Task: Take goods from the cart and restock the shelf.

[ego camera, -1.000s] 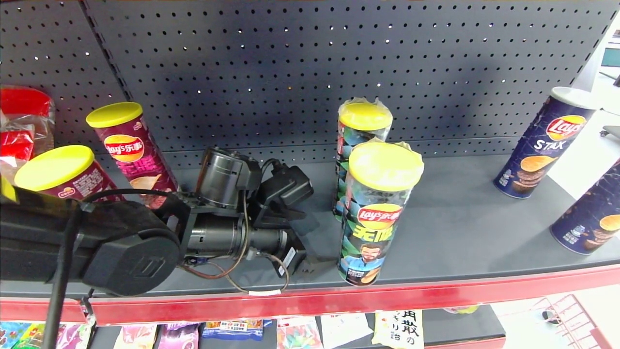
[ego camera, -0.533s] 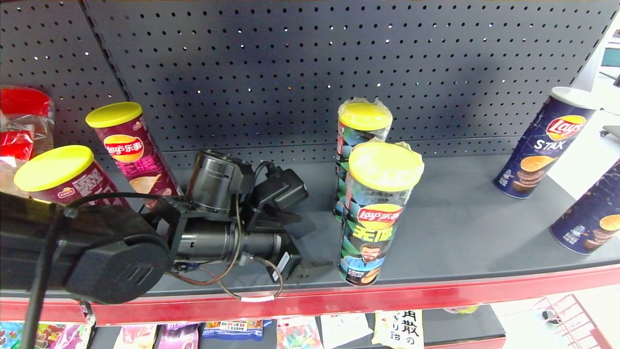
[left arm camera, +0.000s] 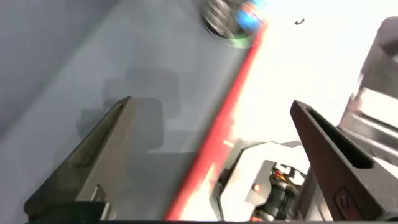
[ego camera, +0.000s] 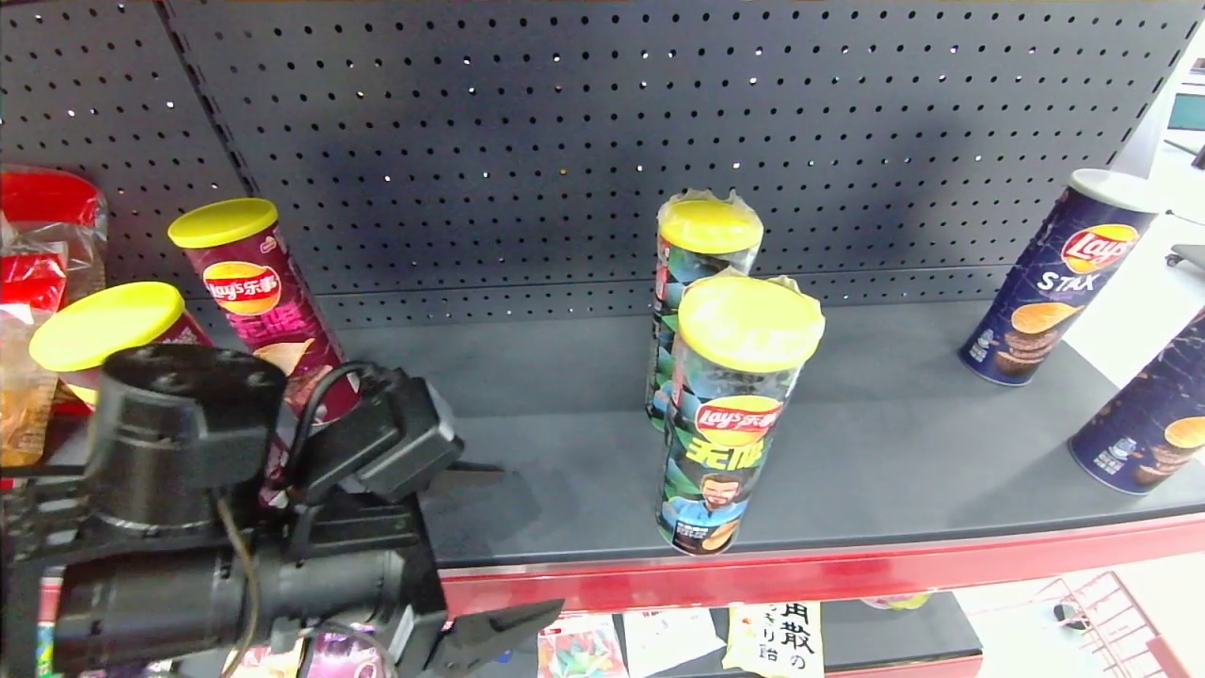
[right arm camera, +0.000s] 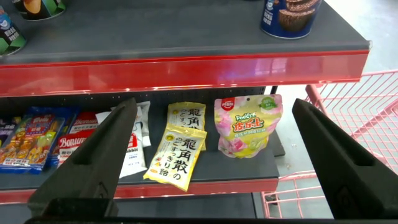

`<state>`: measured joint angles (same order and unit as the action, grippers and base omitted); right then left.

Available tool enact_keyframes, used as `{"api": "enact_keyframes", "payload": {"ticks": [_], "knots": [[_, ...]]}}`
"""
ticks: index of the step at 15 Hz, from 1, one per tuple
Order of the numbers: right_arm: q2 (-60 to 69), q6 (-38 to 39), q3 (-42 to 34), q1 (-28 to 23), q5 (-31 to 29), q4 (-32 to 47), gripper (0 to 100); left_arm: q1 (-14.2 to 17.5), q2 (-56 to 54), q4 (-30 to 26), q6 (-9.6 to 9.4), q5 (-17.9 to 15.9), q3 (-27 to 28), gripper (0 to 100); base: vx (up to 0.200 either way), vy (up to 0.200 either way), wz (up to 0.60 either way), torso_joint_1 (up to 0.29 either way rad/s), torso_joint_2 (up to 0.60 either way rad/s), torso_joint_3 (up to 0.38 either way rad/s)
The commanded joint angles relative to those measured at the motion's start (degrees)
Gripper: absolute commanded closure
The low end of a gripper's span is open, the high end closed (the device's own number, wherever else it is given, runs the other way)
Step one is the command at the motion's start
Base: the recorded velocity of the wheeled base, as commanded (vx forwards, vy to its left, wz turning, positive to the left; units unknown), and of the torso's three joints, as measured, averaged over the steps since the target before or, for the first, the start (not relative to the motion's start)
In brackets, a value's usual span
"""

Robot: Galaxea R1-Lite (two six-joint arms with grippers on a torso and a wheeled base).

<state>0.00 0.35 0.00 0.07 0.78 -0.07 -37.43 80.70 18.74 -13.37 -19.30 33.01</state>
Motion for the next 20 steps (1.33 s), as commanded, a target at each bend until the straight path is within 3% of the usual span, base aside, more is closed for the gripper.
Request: {"api": "enact_keyframes", "payload": {"ticks": [1, 3, 4, 6, 8, 9, 10, 11, 12, 16, 17, 18, 19, 20], "knots": [[0.0, 0.0, 0.0, 0.01, 0.01, -0.01, 0, 0.07, -17.86, -0.19, 0.1, 0.05, -10.42, 0, 0.0, 0.0, 0.0, 0.0, 0.0, 0.0], [0.0, -0.09, 0.0, 0.01, 0.01, -0.01, 0, 1.21, -30.25, -1.95, 0.89, 0.4, -16.93, 0, 0.0, 0.0, 0.0, 0.0, 0.0, 0.0], [0.0, -0.09, 0.0, 0.01, 0.01, -0.01, 0, 4.2, -40.89, -7.4, 2.21, 3.3, -19.74, 0, 0.0, 0.0, 0.0, 0.0, 0.0, 0.0], [0.0, 0.0, 0.0, 0.01, 0.01, -0.01, 0, 10.97, -60.22, -21.46, 5.64, 11.3, -20.36, 0, 0.0, 0.0, 0.0, 0.0, 0.0, 0.0], [0.0, 0.0, 0.0, 0.01, 0.01, -0.01, 0, 17.56, -77.01, -38.42, 7.57, 21.06, -19.13, 0, 0.0, 0.0, 0.0, 0.0, 0.0, 0.0], [0.0, 0.0, 0.0, 0.01, 0.01, -0.1, 0, 19.58, -80.7, -45.9, 9.86, 27.3, -18.77, 0, 0.0, 0.0, 0.0, 0.0, 0.0, 0.0], [0.0, 0.09, 0.0, 0.01, 0.01, -0.1, 0, 19.41, -80.7, -46.33, 12.23, 30.64, -18.42, 0, 0.0, 0.0, 0.0, 0.0, 0.0, 0.0], [0.0, 0.0, 0.0, 0.01, 0.01, -0.01, 0, 19.67, -80.7, -45.72, 16.36, 37.67, -18.95, 0, 0.0, 0.0, 0.0, 0.0, 0.0, 0.0], [0.0, 0.17, 0.0, 0.01, 0.01, -0.1, 0, 20.02, -79.82, -45.81, 17.86, 38.72, -18.95, 0, 0.0, 0.0, 0.0, 0.0, 0.0, 0.0], [0.0, 0.09, 0.0, 0.01, 0.01, -0.01, 0, 20.2, -79.3, -45.9, 19.09, 50.76, -19.04, 0, 0.0, 0.0, 0.0, 0.0, 0.0, 0.0], [0.0, 0.0, 0.0, 0.01, 0.01, -0.01, 0, 20.37, -78.5, -46.07, 20.49, 52.87, -18.95, 0, 0.0, 0.0, 0.0, 0.0, 0.0, 0.0], [0.0, 0.0, 0.0, 0.01, 0.01, -0.01, 0, 21.52, -75.96, -45.9, 20.76, 52.87, -19.04, 0, 0.0, 0.0, 0.0, 0.0, 0.0, 0.0], [0.0, 0.0, 0.0, 0.01, 0.01, -0.01, 0, 25.21, -70.86, -45.63, 21.11, 52.96, -18.6, 0, 0.0, 0.0, 0.0, 0.0, 0.0, 0.0], [0.0, 0.0, 0.0, 0.01, 0.01, -0.01, 0, 33.56, -66.29, -45.9, 21.02, 53.05, -18.42, 0, 0.0, 0.0, 0.0, 0.0, 0.0, 0.0]]}}
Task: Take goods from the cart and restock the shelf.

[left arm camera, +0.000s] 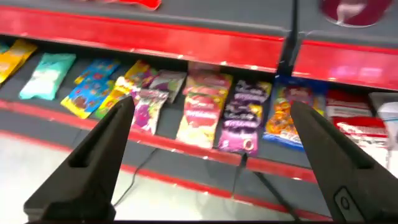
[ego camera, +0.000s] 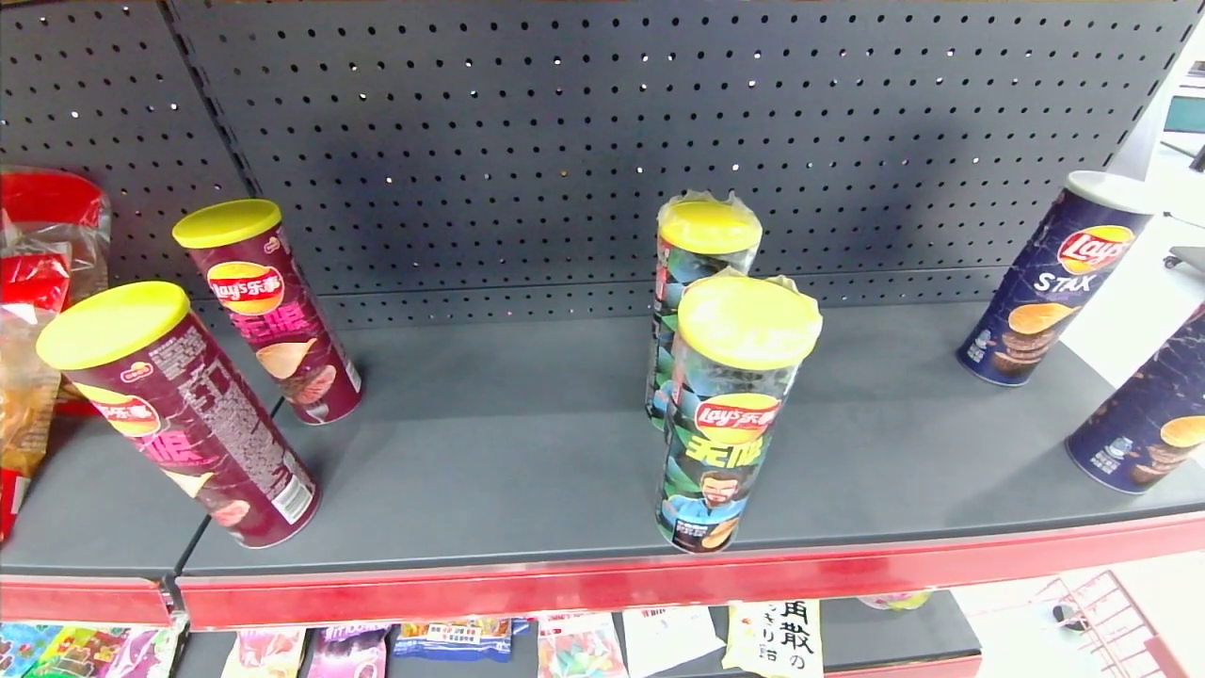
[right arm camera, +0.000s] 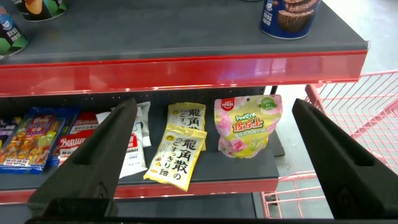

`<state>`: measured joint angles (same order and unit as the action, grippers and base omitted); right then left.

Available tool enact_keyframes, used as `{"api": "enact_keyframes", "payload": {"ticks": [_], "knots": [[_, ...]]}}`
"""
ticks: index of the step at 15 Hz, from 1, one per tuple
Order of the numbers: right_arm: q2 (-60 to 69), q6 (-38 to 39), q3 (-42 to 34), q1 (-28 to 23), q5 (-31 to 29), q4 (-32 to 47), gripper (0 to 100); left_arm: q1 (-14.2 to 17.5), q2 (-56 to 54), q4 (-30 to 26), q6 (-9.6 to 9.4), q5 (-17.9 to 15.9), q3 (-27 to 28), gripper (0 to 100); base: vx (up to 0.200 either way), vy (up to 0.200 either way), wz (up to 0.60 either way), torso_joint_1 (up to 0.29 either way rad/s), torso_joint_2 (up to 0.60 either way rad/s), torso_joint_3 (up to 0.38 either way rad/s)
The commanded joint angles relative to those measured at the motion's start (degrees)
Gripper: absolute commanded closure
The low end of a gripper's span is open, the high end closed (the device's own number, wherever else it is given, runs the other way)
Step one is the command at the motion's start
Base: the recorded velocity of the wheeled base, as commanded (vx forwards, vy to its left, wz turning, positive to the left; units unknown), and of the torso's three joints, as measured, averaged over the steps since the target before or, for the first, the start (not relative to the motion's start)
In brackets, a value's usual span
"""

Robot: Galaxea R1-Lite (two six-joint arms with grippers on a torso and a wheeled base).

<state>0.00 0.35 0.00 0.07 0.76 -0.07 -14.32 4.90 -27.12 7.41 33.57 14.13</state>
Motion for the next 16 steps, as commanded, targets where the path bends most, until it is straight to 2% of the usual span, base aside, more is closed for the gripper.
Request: {"api": "enact_keyframes", "payload": {"ticks": [1, 2, 3, 4, 5, 6, 7, 8, 9, 10, 11, 12, 13, 14, 15, 16], "knots": [[0.0, 0.0, 0.0, 0.01, 0.04, -0.01, 0, 17.58, 11.36, 0.05, 0.15, 0.0, 0.02, 0, 0.0, 0.0, 0.0, 0.0, 0.0, 0.0], [0.0, 0.0, 0.0, 0.01, 0.04, -0.01, 0, 25.84, 11.53, 0.14, -0.2, -1.84, -0.33, 0, 0.0, 0.0, 0.0, 0.0, 0.0, 0.0], [0.0, 0.0, 0.0, 0.01, 0.04, -0.01, 0, 28.21, 7.67, 1.46, -0.2, -11.78, -0.86, 0, 0.0, 0.0, 0.0, 0.0, 0.0, 0.0], [0.0, 0.0, 0.0, 0.01, 0.04, -0.01, 0, 25.93, -0.24, 3.75, -2.4, -22.5, -1.91, 0, 0.0, 0.0, 0.0, 0.0, 0.0, 0.0], [0.0, 0.0, 0.0, 0.01, 0.04, -0.01, 0, 25.75, -0.24, 7.35, -3.54, -28.83, -3.23, 0, 0.0, 0.0, 0.0, 0.0, 0.0, 0.0], [0.0, 0.0, 0.0, 0.01, 0.04, -0.01, 0, 25.93, 0.9, 21.67, -2.31, -37.0, -8.15, 0, 0.0, 0.0, 0.0, 0.0, 0.0, 0.0], [0.0, -0.09, 0.0, 0.01, 0.04, -0.01, 0, 25.93, 0.81, 27.48, -2.4, -39.81, -12.37, 0, 0.0, 0.0, 0.0, 0.0, 0.0, 0.0], [0.0, -0.18, 0.0, 0.01, 0.04, -0.01, 0, 25.93, 0.81, 29.41, -3.9, -38.58, -14.04, 0, 0.0, 0.0, 0.0, 0.0, 0.0, 0.0], [0.0, -0.35, 0.0, 0.01, 0.04, -0.01, 0, 25.93, 0.81, 29.23, -4.16, -34.72, -13.87, 0, 0.0, 0.0, 0.0, 0.0, 0.0, 0.0], [0.0, -1.23, 0.0, 0.01, 0.04, -0.01, 0, 25.93, 0.81, 29.15, -3.19, -31.64, -13.87, 0, 0.0, 0.0, 0.0, 0.0, 0.0, 0.0], [0.0, -2.02, 0.0, 0.01, -0.05, -0.1, 0, 25.93, 0.9, 29.15, -1.0, -27.33, -13.87, 0, 0.0, 0.0, 0.0, 0.0, 0.0, 0.0], [0.0, -2.11, 0.0, 0.01, 0.04, -0.1, 0, 25.93, 0.9, 29.23, -2.05, -22.06, -13.95, 0, 0.0, 0.0, 0.0, 0.0, 0.0, 0.0], [0.0, -1.76, 0.0, 0.01, 0.04, -0.1, 0, 25.93, 0.9, 29.32, -3.54, -24.52, -14.04, 0, 0.0, 0.0, 0.0, 0.0, 0.0, 0.0], [0.0, -1.76, 0.0, 0.01, 0.04, -0.1, 0, 25.93, 0.9, 29.32, -3.54, -24.52, -14.04, 0, 0.0, 0.0, 0.0, 0.0, 0.0, 0.0], [0.0, -1.23, 0.0, 0.01, 0.04, -0.01, 0, 25.93, 0.81, 29.41, -3.46, -35.68, -14.13, 0, 0.0, 0.0, 0.0, 0.0, 0.0, 0.0], [0.0, -0.79, 0.0, 0.01, 0.04, -0.01, 0, 24.61, 0.9, 29.32, -3.54, -35.95, -14.13, 0, 0.0, 0.0, 0.0, 0.0, 0.0, 0.0]]}}
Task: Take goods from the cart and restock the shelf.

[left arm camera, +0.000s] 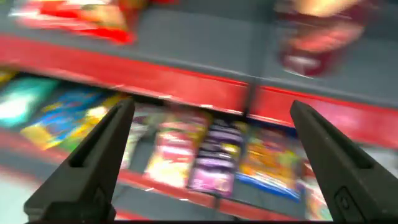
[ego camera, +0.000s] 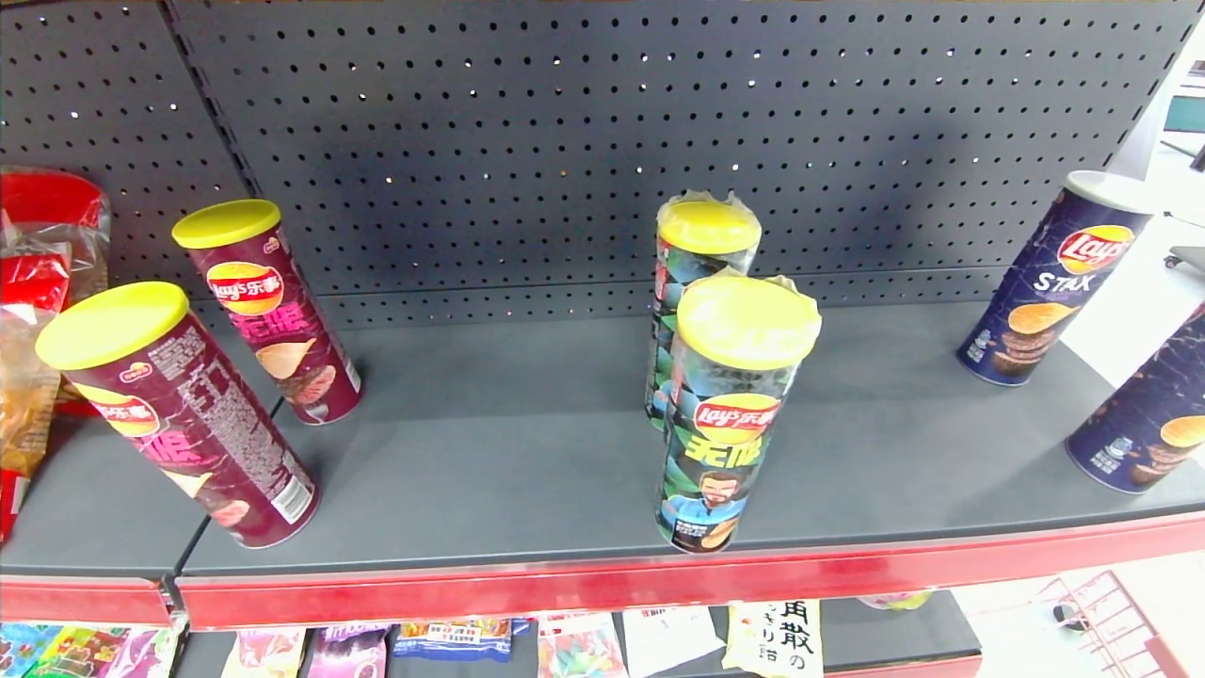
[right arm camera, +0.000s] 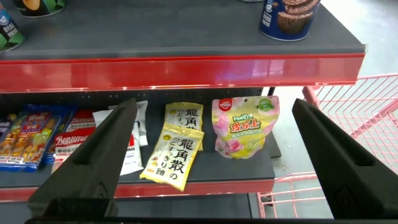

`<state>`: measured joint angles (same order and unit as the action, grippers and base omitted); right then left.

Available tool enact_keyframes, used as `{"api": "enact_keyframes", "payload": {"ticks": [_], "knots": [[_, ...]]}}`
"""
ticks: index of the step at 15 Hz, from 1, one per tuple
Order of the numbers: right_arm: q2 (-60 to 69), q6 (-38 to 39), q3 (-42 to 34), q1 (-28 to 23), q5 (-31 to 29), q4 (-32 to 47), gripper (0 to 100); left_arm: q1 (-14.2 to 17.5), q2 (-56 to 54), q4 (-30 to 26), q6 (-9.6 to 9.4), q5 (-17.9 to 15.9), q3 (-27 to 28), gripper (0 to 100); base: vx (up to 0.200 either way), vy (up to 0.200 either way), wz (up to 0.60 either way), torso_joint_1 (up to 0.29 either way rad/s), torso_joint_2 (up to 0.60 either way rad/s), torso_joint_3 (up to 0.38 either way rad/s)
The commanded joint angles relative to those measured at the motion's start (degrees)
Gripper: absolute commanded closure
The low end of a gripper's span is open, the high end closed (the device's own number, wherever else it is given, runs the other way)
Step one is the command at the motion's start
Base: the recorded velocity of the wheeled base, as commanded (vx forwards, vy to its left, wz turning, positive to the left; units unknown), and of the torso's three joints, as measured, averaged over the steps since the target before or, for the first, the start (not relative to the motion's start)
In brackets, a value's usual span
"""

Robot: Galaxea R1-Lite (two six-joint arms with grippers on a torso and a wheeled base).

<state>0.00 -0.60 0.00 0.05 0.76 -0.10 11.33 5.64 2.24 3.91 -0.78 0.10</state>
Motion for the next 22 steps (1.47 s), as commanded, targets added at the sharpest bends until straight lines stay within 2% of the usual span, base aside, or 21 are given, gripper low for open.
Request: {"api": "enact_keyframes", "payload": {"ticks": [1, 2, 3, 5, 7, 10, 11, 12, 14, 16, 18, 19, 20, 21, 22], "knots": [[0.0, 0.07, 0.0, 0.04, 0.04, 0.01, 0, -2.98, 0.16, -0.05, -0.05, -1.5, -0.1, 0, 0.0, 0.0, 0.0, 0.0, 0.0, 0.0], [0.0, 0.07, 0.0, 0.04, -0.14, 0.01, 0, -3.33, 0.07, -1.72, -1.1, 0.52, -0.1, 0, 0.0, 0.0, 0.0, 0.0, 0.0, 0.0], [0.0, -0.02, 0.0, 0.04, -0.14, 0.01, 0, -3.33, 0.07, -2.24, -1.8, 1.13, -0.1, 0, 0.0, 0.0, 0.0, 0.0, 0.0, 0.0], [0.0, 0.07, 0.0, 0.04, -0.14, 0.01, 0, -3.33, 0.07, -2.16, -2.16, 1.22, -0.1, 0, 0.0, 0.0, 0.0, 0.0, 0.0, 0.0], [0.0, 0.86, 0.0, 0.04, -0.05, 0.01, 0, -3.33, 0.07, -2.16, -3.47, 0.78, -0.1, 0, 0.0, 0.0, 0.0, 0.0, 0.0, 0.0], [0.0, 1.74, 0.0, 0.04, -0.05, 0.01, 0, -3.41, 0.07, -2.16, -3.56, 0.6, -0.1, 0, 0.0, 0.0, 0.0, 0.0, 0.0, 0.0], [-0.35, 2.09, 2.64, 0.13, 0.39, -0.43, 0, -3.33, 0.07, -2.16, -3.56, 0.6, -0.1, 0, 0.0, 0.0, 0.0, 0.0, 0.0, 0.0], [-9.67, 5.26, 13.62, 1.8, 0.3, 0.45, 0, -3.33, 0.07, -2.16, -3.56, 0.6, -0.1, 0, 0.0, 0.0, 0.0, 0.0, 0.0, 0.0], [-24.08, 12.11, 25.75, 2.59, 1.0, 1.06, 0, -3.41, 0.07, -2.16, -3.56, 0.6, -0.1, 0, 0.0, 0.0, 0.0, 0.0, 0.0, 0.0], [-37.62, 11.85, 28.04, 4.52, 5.66, 0.27, 0, -3.41, 0.07, -2.16, -3.56, 0.6, -0.1, 0, 0.0, 0.0, 0.0, 0.0, 0.0, 0.0], [-46.05, 11.58, 28.92, 8.56, 6.71, 0.19, 0, -3.41, 0.07, -2.24, -3.74, 0.69, -0.1, 0, 0.0, 0.0, 0.0, 0.0, 0.0, 0.0], [-48.78, 11.67, 29.18, 11.46, 6.71, 0.19, 0, -4.91, 0.07, -2.24, -3.74, 0.69, -0.1, 0, 0.0, 0.0, 0.0, 0.0, 0.0, 0.0], [-51.42, 11.76, 29.53, 13.75, 6.63, 0.19, 0, -10.45, -0.28, -2.24, -3.83, 0.69, -0.1, 0, 0.0, 0.0, 0.0, 0.0, 0.0, 0.0], [-53.7, 11.67, 30.15, 15.07, 6.63, 0.01, 0, -14.05, -1.25, -2.24, -3.91, 0.6, -0.1, 0, 0.0, 0.0, 0.0, 0.0, 0.0, 0.0], [-54.76, 11.76, 30.67, 15.51, 6.63, -0.08, 0, -13.79, -1.43, -2.16, -3.83, 0.6, -0.1, 0, 0.0, 0.0, 0.0, 0.0, 0.0, 0.0]]}}
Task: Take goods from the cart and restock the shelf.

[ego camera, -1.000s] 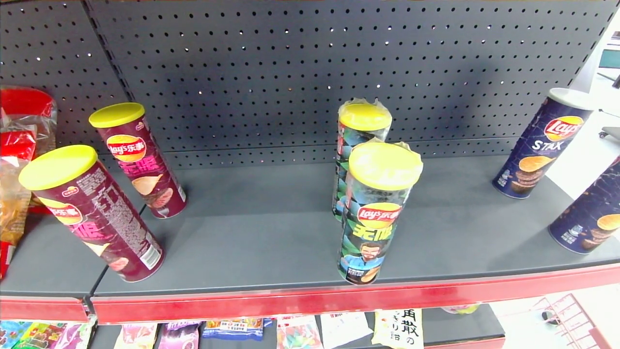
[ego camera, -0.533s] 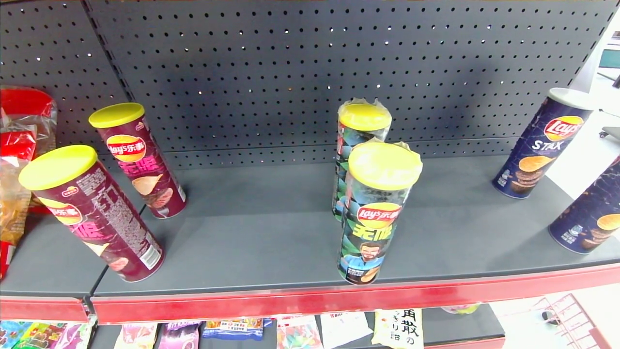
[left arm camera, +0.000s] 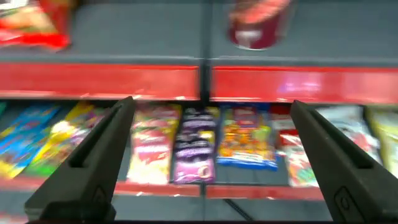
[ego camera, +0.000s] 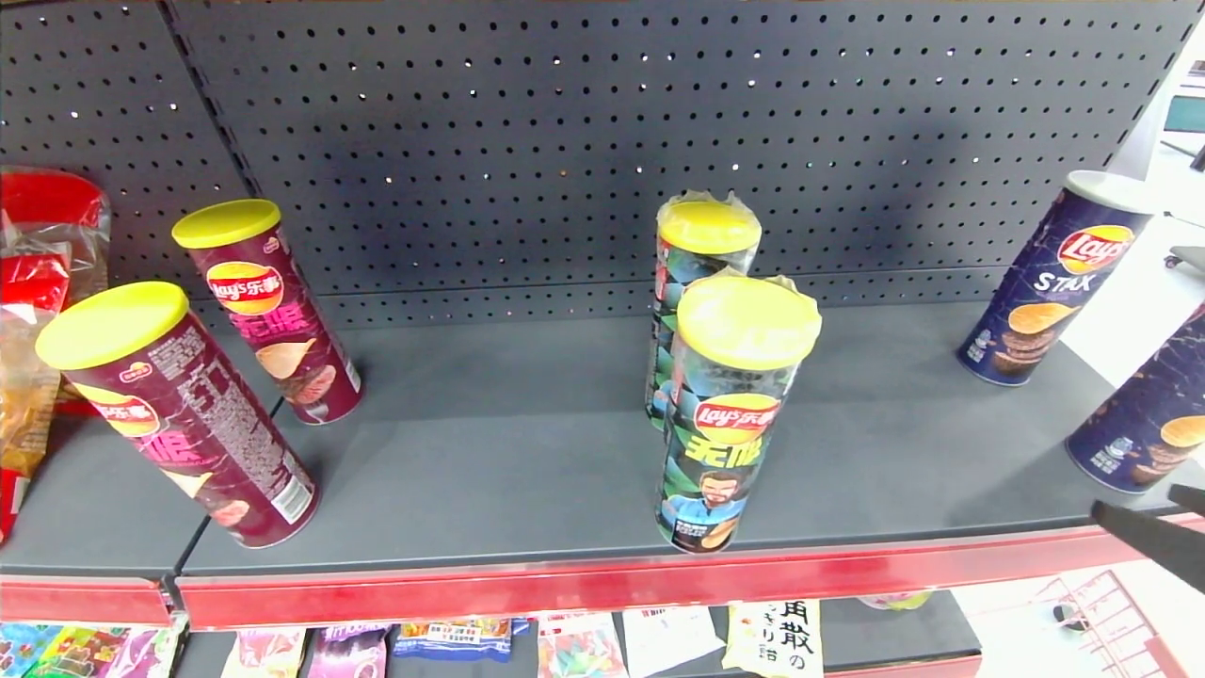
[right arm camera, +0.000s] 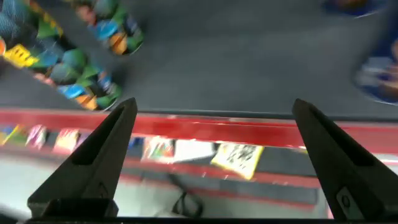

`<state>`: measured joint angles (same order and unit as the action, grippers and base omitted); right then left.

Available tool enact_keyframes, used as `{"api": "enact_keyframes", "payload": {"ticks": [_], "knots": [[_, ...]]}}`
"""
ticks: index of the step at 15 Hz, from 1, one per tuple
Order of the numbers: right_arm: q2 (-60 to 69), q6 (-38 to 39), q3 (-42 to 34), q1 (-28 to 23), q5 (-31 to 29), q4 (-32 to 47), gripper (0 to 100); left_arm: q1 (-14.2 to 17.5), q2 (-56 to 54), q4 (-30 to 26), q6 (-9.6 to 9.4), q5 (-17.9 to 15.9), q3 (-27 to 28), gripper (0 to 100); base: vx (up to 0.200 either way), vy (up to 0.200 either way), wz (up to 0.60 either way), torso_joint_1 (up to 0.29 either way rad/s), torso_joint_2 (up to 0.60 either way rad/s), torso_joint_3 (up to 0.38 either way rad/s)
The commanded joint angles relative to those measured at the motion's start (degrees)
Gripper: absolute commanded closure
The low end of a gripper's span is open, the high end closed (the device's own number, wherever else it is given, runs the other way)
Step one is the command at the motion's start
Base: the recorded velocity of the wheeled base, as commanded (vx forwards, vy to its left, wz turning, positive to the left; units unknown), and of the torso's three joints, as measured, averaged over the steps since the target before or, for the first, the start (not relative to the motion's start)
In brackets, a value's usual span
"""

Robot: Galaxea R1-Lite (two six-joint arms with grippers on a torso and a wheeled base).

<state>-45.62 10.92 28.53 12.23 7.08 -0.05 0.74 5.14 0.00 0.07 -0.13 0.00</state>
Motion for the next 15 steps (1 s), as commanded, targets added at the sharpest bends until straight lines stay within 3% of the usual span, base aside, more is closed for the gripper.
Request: {"api": "enact_keyframes", "payload": {"ticks": [1, 4, 15], "knots": [[-12.57, 0.06, 3.2, 4.21, 0.39, -0.3, 0, -2.94, -1.1, 0.18, 0.01, -0.04, 0.0, 0, 0.0, 0.0, 0.0, 0.0, 0.0, 0.0], [-16.87, 0.06, 5.4, 7.99, 0.21, -0.21, 0, -0.3, -4.62, 0.0, 0.37, 0.22, 0.0, 0, 0.0, 0.0, 0.0, 0.0, 0.0, 0.0], [-31.37, -6.35, 12.87, 11.42, -4.18, -0.3, 0, -0.48, -4.97, 0.0, 0.28, 0.13, 0.0, 0, 0.0, 0.0, 0.0, 0.0, 0.0, 0.0]]}}
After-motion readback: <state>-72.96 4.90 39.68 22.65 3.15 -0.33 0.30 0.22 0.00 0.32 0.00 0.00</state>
